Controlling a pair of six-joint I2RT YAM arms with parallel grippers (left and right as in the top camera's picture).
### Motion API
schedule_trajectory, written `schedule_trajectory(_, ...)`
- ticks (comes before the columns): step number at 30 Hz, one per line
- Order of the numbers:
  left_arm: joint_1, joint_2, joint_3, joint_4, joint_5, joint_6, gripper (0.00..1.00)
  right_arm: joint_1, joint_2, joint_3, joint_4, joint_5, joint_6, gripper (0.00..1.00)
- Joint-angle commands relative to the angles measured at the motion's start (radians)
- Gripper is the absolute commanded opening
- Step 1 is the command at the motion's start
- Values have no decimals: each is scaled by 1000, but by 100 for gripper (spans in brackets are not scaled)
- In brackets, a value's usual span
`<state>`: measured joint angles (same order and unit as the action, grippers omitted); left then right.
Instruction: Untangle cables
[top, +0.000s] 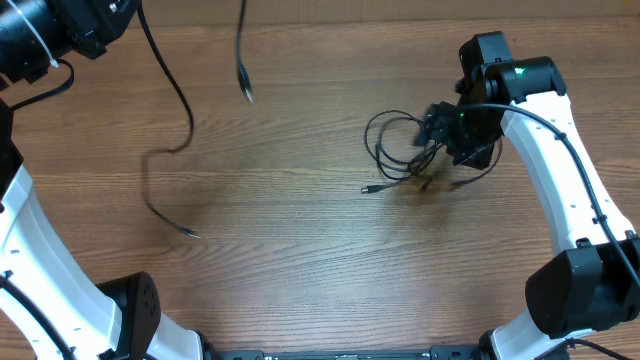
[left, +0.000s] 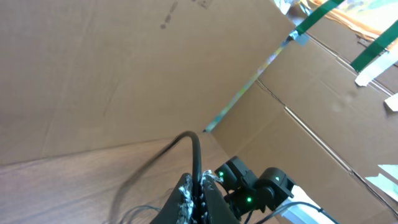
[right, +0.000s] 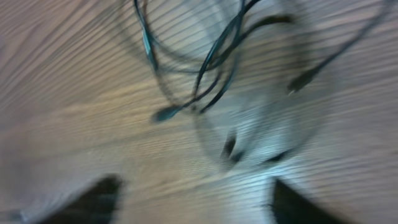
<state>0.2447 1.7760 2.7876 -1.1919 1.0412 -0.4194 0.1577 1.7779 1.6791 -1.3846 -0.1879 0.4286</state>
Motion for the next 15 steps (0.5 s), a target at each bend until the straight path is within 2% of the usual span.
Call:
schedule_trajectory(1, 3, 3, -5, -34, -6, 31, 4, -2, -13, -2, -2, -183, -95, 100)
schedule_trajectory(5, 2, 3, -5, -121, -130, 22, 4, -2, -21, 33, -13, -339, -176, 100)
schedule_trajectory(8, -6, 3, -5, -192, -211, -56, 4, -2, -43, 83, -12, -439, -178, 100)
schedule_trajectory(13, -53, 3, -5, -198, -301, -158, 4, 14, -108, 171, 3, -739, -328, 100)
schedule_trajectory(15, -95, 4, -5, -199, -347, -227, 4, 38, -136, 181, 41, -797, -332, 100)
